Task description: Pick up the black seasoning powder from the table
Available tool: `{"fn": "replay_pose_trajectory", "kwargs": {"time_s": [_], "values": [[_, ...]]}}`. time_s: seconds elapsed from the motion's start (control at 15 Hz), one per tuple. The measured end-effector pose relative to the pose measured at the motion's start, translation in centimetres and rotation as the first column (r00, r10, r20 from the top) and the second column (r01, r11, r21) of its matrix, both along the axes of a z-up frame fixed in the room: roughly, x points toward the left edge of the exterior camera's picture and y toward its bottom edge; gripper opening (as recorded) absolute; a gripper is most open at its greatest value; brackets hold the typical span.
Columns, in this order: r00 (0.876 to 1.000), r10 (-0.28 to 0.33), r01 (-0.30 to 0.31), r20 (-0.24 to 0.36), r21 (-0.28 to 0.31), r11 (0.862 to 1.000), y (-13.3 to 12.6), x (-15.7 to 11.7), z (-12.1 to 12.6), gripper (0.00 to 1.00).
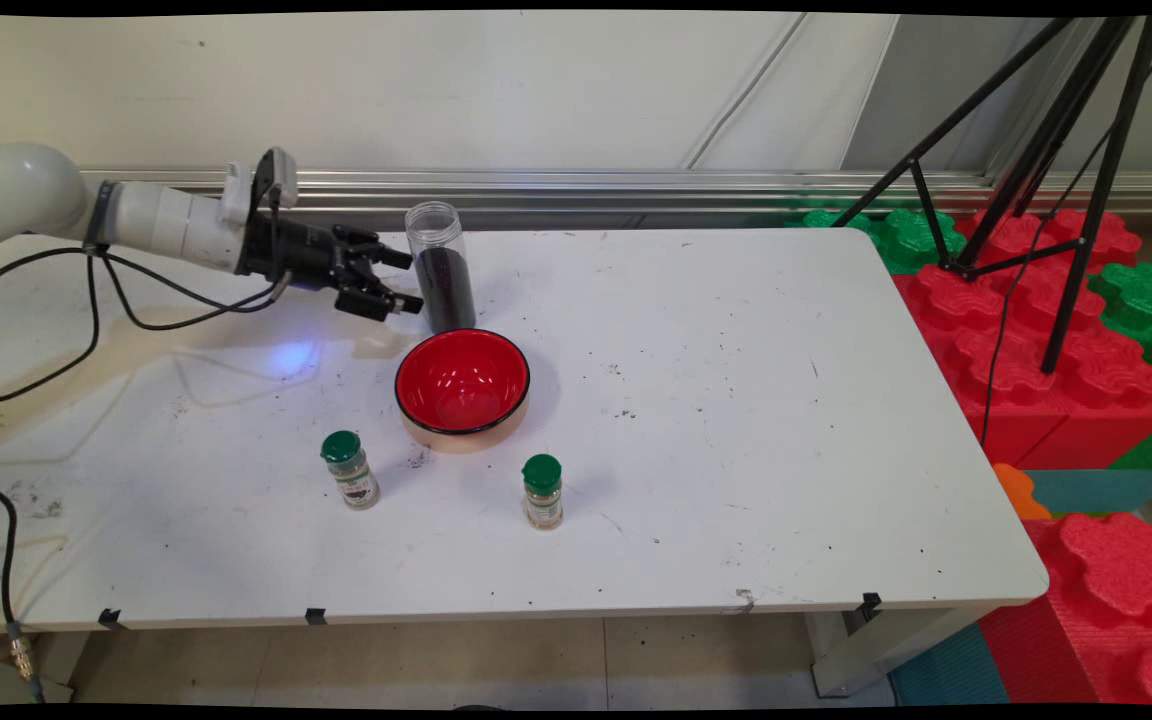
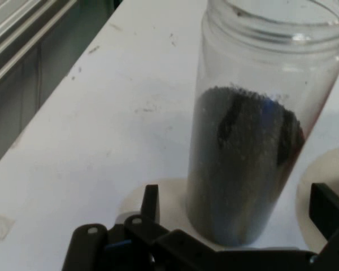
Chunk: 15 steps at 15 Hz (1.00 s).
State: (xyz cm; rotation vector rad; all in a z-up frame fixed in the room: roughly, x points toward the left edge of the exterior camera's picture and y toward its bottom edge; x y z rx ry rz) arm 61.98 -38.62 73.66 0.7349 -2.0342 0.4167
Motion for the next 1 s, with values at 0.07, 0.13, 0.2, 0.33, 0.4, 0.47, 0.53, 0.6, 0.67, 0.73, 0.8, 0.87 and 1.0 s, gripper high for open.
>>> {"fn": "replay_pose_trajectory", "kwargs": {"time_s": [0.07,0.13,0.2,0.33,0.4,0.47,0.53,0.6,0.67,0.73,0.8,0.87,1.0], "values": [[1.000,-0.001,0.001,-0.004,-0.003,1.000,-0.2,-0.1,-0.1,1.00],[1.000,-0.002,0.002,-0.007,-0.005,1.000,-0.4,-0.3,-0.2,1.00],[1.000,-0.004,0.003,-0.010,-0.008,1.000,-0.5,-0.4,-0.3,1.00],[1.000,-0.007,0.006,-0.019,-0.014,1.000,-1.1,-0.8,-0.6,1.00],[1.000,-0.008,0.007,-0.024,-0.017,1.000,-1.3,-1.0,-0.8,1.00],[1.000,-0.009,0.009,-0.027,-0.020,1.000,-1.5,-1.2,-0.9,1.00],[0.999,-0.011,0.011,-0.031,-0.023,1.000,-1.7,-1.4,-1.1,1.00],[0.999,-0.013,0.012,-0.035,-0.026,1.000,-1.9,-1.6,-1.2,1.00],[0.999,-0.015,0.013,-0.038,-0.029,0.999,-2.0,-1.8,-1.3,1.00],[0.999,-0.016,0.015,-0.041,-0.032,0.999,-2.2,-2.0,-1.5,1.00],[0.999,-0.017,0.016,-0.043,-0.034,0.999,-2.4,-2.1,-1.6,1.00],[0.999,-0.018,0.017,-0.046,-0.036,0.999,-2.5,-2.3,-1.7,1.00],[0.999,-0.020,0.018,-0.049,-0.040,0.999,-2.6,-2.5,-1.8,1.00]]}}
